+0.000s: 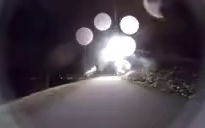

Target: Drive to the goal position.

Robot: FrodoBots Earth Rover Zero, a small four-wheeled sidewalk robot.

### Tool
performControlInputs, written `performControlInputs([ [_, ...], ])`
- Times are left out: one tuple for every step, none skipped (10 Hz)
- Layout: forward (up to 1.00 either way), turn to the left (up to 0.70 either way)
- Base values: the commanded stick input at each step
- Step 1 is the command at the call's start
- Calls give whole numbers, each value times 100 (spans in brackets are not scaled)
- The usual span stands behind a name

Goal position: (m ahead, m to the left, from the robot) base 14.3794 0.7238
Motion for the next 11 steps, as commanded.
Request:
performControlInputs([
  [100,35],
  [100,4],
  [100,0],
  [100,0],
  [100,0],
  [100,0],
  [100,0],
  [100,0],
  [100,0],
  [100,0],
  [100,0],
])
